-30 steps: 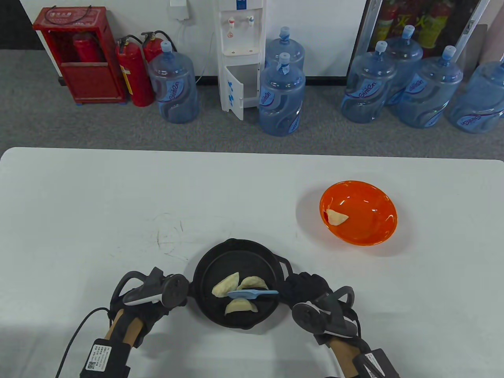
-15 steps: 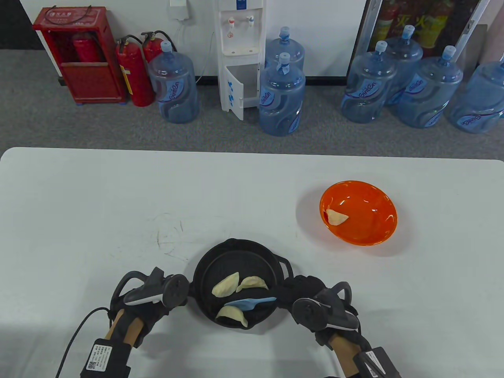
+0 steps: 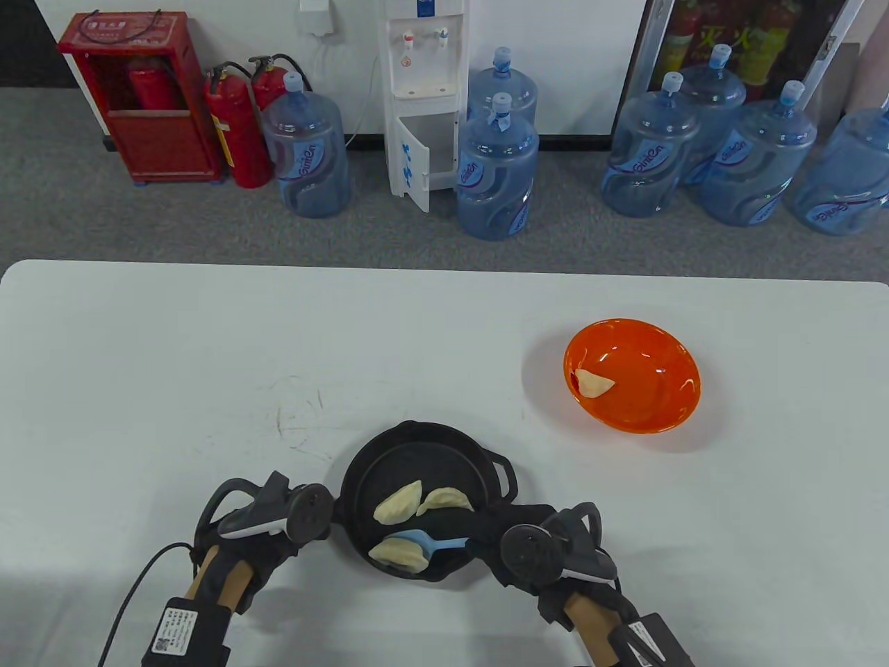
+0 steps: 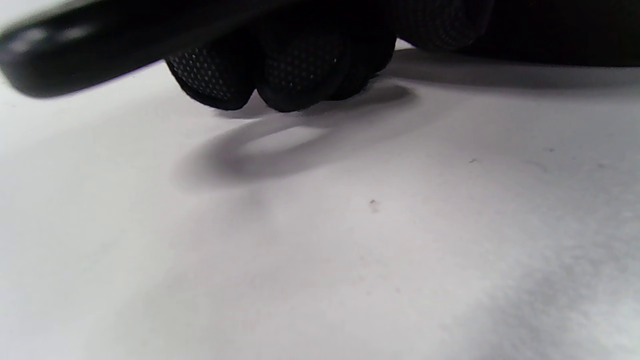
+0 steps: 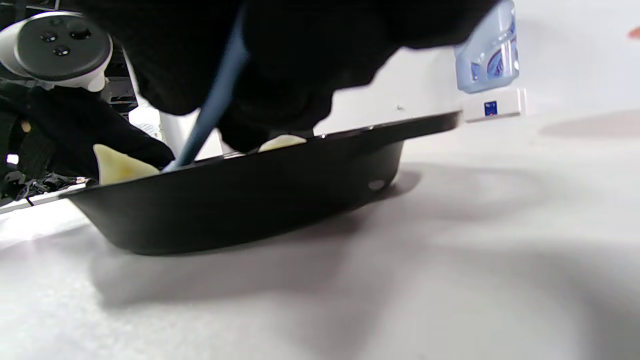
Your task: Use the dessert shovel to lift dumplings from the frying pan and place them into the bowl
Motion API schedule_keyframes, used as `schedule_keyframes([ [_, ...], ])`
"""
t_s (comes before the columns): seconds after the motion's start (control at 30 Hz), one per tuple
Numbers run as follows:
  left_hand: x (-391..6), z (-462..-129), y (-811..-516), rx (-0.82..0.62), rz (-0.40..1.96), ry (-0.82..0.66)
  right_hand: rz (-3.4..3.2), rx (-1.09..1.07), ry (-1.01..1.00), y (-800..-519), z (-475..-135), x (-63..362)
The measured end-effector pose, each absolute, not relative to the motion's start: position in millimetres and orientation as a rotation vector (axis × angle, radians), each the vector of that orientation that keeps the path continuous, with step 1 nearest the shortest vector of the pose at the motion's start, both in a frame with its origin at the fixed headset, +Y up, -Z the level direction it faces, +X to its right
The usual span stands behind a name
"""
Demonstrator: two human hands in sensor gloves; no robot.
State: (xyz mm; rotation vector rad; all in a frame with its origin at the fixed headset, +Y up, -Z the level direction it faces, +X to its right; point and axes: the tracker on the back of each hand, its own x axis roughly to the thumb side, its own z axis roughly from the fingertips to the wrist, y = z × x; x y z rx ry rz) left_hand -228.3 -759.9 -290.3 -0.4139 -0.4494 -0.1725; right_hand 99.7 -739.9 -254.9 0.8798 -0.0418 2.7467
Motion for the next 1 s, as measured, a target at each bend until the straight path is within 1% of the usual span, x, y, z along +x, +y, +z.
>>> schedule_keyframes([
  [0.1, -228.3, -290.3, -759.9, -0.415, -0.171, -0.449, 2.699, 0.825, 0.057, -742.0, -259.2, 103.5],
  [0.33, -228.4, -290.5, -759.9, -0.418, -0.170, -0.448, 2.616, 0.741, 0.188, -747.1, -265.0, 108.5],
  [0.57, -228.6, -290.6, -760.0, -0.419, -0.166, -0.448, 2.524, 0.644, 0.243, -750.4, -268.8, 115.6],
  [0.7, -228.7, -290.6, -760.0, -0.420, -0.166, -0.449, 2.446, 0.572, 0.228, -748.1, -271.6, 125.5],
  [1.0, -229.0, -290.8, -760.2, -0.421, -0.162, -0.449, 2.407, 0.404, 0.113, -730.7, -272.3, 153.2],
])
